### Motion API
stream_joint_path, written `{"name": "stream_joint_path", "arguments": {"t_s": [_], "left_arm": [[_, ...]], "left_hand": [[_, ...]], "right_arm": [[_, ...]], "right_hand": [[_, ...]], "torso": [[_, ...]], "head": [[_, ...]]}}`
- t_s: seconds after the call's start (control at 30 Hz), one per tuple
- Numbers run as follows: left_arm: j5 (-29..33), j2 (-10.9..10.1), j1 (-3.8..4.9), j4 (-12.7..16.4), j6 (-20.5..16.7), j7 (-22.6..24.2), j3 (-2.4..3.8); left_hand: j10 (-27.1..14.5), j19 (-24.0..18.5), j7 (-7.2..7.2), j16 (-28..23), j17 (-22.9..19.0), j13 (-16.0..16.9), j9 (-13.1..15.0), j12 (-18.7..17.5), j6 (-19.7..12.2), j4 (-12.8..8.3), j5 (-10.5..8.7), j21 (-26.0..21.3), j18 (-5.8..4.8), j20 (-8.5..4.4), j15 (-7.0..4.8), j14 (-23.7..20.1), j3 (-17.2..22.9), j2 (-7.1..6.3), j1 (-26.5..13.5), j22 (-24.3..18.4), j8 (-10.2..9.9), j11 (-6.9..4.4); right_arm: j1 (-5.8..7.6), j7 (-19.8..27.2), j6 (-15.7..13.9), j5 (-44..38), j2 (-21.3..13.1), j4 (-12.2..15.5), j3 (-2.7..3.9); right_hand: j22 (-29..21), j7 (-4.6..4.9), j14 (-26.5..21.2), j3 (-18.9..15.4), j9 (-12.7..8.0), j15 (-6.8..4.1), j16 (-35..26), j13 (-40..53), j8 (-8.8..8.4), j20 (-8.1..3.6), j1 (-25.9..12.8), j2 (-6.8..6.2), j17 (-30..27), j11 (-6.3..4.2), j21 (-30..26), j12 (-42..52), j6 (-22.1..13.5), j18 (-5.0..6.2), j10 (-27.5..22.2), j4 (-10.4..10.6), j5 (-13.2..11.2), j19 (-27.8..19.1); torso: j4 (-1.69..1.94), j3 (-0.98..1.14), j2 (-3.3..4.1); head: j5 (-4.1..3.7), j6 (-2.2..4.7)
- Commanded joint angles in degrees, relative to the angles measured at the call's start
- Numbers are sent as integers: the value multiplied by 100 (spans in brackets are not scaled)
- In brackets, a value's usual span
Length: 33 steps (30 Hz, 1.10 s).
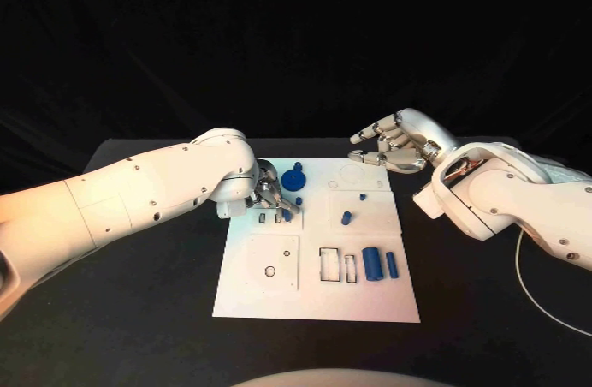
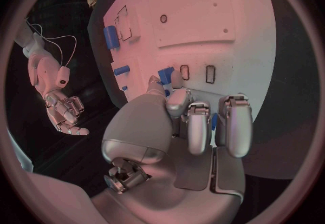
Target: Assemble the parts on the task board
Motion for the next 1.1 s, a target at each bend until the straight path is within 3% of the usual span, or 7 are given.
{"name": "stream_joint_path", "arguments": {"t_s": [0.03, 0.3, 0.4, 0.5, 0.83, 0.97, 1.1], "left_arm": [[25, 24, 6, -12, 173, -420, 1], [9, 37, 7, -26, 233, -429, 1], [13, 34, 7, -17, 217, -429, 1], [46, 27, 7, -2, 207, -425, 1], [203, -138, 5, 209, -3, -386, 4], [222, -263, 5, 337, -83, -377, 5], [200, -361, 5, 442, -187, -373, 5]], "left_hand": [[46, 383, -8, 17, 1506, 6, 13, 34, -51, -7, -5, 35, -62, -41, -36, 602, 52, -4, 68, 987, 35, -4], [30, 382, -41, 17, 1506, -5, 63, 12, -139, -266, 8, 36, -62, -54, -57, 602, 402, 84, 509, 994, 62, -33], [-22, 375, -73, 17, 1506, -43, 45, -47, -254, -548, 291, 27, -58, -81, -91, 602, 817, 227, 991, 983, -2, -66], [-127, 350, -43, 17, 1506, -153, 12, -183, -358, -743, 632, -9, -46, -96, -90, 602, 1221, 195, 1294, 930, -84, -52], [-140, 322, 79, 17, 1506, -389, 106, -429, -351, -784, 707, -57, -34, -2, -4, 602, 4074, -948, 575, 887, -40, 3], [-133, 323, 86, 17, 1506, -391, 122, -429, -351, -796, 701, -58, -34, 1, -5, 602, 4221, -1000, 508, 888, -22, -2], [-93, 333, 53, 17, 1506, -382, 227, -408, -371, -962, 668, -50, -36, -9, -3, 602, 4865, -1212, 119, 913, 91, 30]], "right_arm": [[0, -33, 129, -90, 11, -1, -1], [0, -40, 145, -92, 16, 2, -4], [0, -44, 156, -92, 16, 1, -5], [0, -47, 165, -92, 16, 0, -6], [-1, -55, 203, -89, 27, -17, -13], [-1, -54, 208, -73, 26, -25, -15], [-1, -50, 210, -57, 32, -34, -18]], "right_hand": [[-7, 11, 481, 5, 9, 16, -37, -7, 33, -5, 8, 1, 989, -13, -26, -12, 36, 22, -27, 37, 19, -43], [-6, 11, 481, 5, 9, 16, -37, -7, 33, -5, 8, 1, 989, -13, -26, -12, 36, 22, -27, 37, 19, -43], [-6, 11, 481, 5, 9, 16, -37, -7, 33, -5, 8, 1, 989, -13, -26, -12, 36, 22, -27, 37, 19, -43], [-6, 11, 481, 5, 9, 16, -37, -7, 33, -5, 8, 1, 989, -13, -26, -12, 36, 22, -27, 37, 19, -43], [-19, 10, 478, -1, 9, 16, -45, -7, 34, -5, -4, 4, 977, -13, -33, -8, 42, 24, -26, 50, 30, -48], [-17, 10, 477, -5, 9, 15, -46, -12, 35, -6, -10, 2, 976, -13, -33, -14, 44, 24, -29, 56, 31, -48], [-22, 9, 476, -12, 9, 15, -49, -11, 35, -6, -17, 0, 973, -13, -36, -10, 47, 25, -28, 63, 28, -50]], "torso": [[6, 0, 0], [3, -1, -2], [2, -2, -1], [0, -1, 0], [6, 2, 0], [15, 4, -2], [17, 5, -2]], "head": [[-8, -7], [-4, -19], [-2, -26], [0, -32], [-14, -71], [-19, -76], [-6, -81]]}}
